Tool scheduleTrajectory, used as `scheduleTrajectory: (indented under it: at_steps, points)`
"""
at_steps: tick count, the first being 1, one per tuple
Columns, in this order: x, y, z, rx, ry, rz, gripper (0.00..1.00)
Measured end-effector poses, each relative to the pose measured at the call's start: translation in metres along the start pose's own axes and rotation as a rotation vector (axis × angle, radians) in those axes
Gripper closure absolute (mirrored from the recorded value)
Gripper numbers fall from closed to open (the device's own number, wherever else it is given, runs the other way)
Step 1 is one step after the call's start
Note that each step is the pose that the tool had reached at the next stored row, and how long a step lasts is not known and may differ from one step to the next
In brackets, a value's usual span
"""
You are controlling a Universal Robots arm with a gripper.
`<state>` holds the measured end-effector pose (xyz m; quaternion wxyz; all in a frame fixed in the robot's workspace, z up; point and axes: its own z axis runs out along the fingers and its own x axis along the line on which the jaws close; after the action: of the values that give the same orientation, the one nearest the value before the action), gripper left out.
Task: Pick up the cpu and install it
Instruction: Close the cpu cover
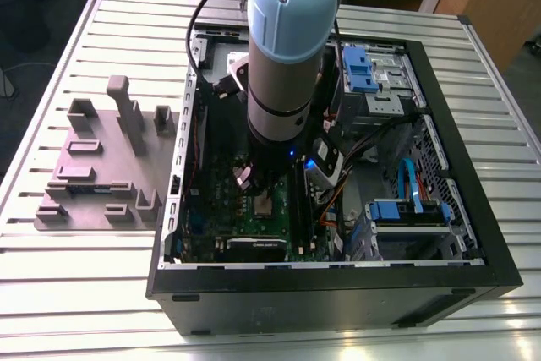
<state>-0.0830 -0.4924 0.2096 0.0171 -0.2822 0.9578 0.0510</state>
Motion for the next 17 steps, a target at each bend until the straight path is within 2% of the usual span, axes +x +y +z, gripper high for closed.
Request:
scheduleTrajectory:
  at_steps: [6,13,15,16,17]
  points:
    - [-0.0012,-0.0008,0.0002,-0.0004,0.0001,-0.004,0.90]
    - [-0.0015,-0.0010,0.0004,-0.0072,0.0100,-0.114,0.90]
    - [-0.0020,-0.0014,0.0004,-0.0115,0.0084,-0.125,0.90]
    - [-0.0024,-0.0016,0.0004,-0.0160,0.0057,-0.131,0.90]
    - [-0.0027,-0.0018,0.0005,-0.0236,0.0011,-0.137,0.90]
